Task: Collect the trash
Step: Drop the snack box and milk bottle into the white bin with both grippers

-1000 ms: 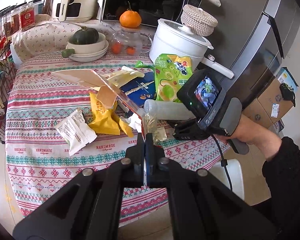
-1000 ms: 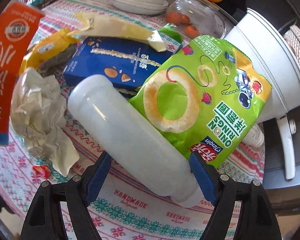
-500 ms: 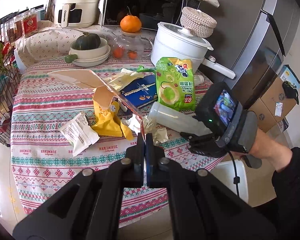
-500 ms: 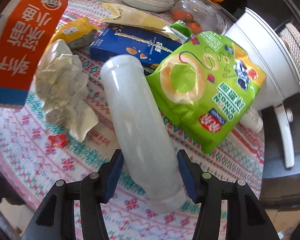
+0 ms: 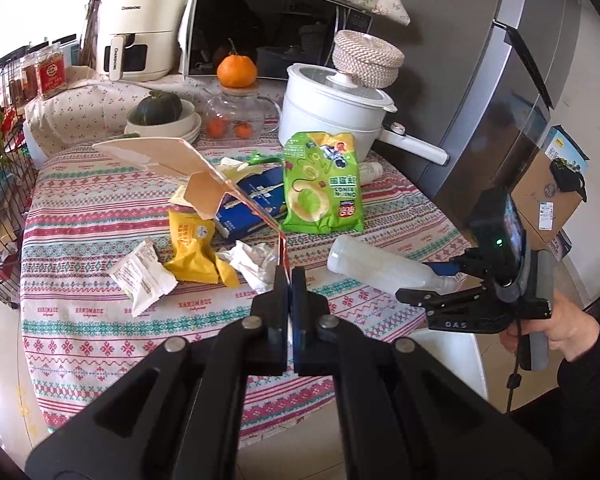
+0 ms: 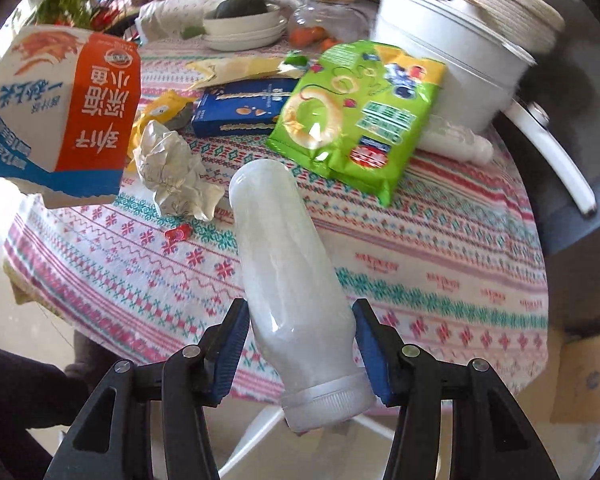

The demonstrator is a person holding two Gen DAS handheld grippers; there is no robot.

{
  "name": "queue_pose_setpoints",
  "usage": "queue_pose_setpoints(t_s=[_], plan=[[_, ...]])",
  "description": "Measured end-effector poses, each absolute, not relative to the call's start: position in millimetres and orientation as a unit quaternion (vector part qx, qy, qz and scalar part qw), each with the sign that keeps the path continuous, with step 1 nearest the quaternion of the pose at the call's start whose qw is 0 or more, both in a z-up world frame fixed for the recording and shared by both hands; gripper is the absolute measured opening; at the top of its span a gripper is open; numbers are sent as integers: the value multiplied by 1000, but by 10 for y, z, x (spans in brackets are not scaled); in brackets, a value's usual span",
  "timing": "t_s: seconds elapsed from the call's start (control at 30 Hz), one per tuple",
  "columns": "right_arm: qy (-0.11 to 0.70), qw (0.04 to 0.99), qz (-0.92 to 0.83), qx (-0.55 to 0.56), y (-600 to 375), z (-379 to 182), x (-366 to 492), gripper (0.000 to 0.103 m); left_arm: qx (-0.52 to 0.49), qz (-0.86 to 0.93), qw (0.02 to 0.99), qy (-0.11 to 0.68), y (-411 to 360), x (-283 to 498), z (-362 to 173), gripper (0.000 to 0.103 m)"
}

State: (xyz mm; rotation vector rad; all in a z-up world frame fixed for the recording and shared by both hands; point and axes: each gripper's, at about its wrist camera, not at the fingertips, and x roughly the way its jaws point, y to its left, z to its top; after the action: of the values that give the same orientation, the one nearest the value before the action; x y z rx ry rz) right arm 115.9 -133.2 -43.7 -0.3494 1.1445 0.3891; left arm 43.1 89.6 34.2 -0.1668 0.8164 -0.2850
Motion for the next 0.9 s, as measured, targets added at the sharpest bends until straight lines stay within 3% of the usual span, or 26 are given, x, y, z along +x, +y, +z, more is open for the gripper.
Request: queue_pose_setpoints(t_s=[0.5,0.9], plan=[[521,844,117,-46,-2382,-1,574,54,-18,-281,863,419,-149,156,213,1],[547,832,86,-35,-3115,-286,23,53,24,-400,768,499,-954,-145,-317,1]])
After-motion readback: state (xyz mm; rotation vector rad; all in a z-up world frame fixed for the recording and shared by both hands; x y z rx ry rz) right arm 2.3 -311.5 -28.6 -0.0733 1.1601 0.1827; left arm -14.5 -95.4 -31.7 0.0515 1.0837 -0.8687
